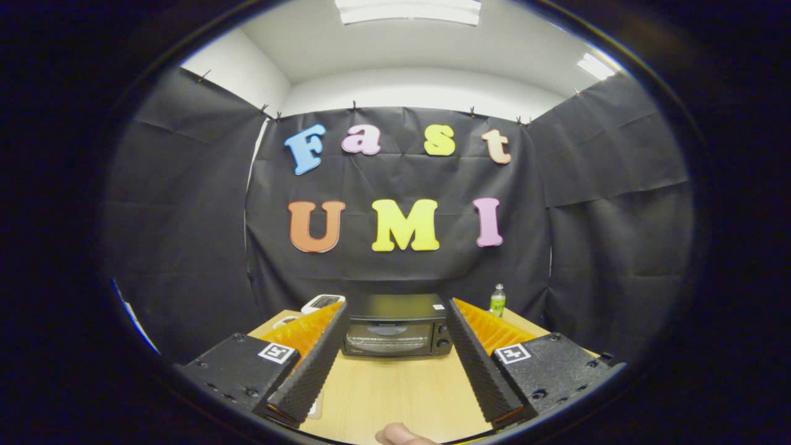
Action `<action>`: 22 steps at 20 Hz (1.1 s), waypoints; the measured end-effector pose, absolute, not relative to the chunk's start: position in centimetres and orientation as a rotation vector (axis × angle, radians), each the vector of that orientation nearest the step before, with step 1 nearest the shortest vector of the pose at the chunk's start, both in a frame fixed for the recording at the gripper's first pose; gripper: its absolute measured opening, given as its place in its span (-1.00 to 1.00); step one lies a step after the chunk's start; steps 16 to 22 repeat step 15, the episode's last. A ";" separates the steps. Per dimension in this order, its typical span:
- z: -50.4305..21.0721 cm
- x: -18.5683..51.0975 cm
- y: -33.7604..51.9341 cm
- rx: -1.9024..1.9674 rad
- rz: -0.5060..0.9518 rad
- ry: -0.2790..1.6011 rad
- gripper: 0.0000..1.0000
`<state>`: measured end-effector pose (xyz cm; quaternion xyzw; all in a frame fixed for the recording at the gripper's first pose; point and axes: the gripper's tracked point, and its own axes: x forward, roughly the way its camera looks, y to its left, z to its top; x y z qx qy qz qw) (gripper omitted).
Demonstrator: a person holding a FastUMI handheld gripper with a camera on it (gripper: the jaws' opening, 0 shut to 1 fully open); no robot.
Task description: Open the toaster oven, put the food inside, and close the toaster oven door.
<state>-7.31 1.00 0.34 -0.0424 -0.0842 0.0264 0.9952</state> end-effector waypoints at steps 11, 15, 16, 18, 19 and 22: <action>-0.3 -8.2 0.9 -0.120 0.063 -0.192 1.00; -0.9 -7.2 0.0 -0.100 0.041 -0.166 1.00; -0.9 -7.2 0.0 -0.100 0.041 -0.166 1.00; -0.9 -7.2 0.0 -0.100 0.041 -0.166 1.00; -0.9 -7.2 0.0 -0.100 0.041 -0.166 1.00; -0.9 -7.2 0.0 -0.100 0.041 -0.166 1.00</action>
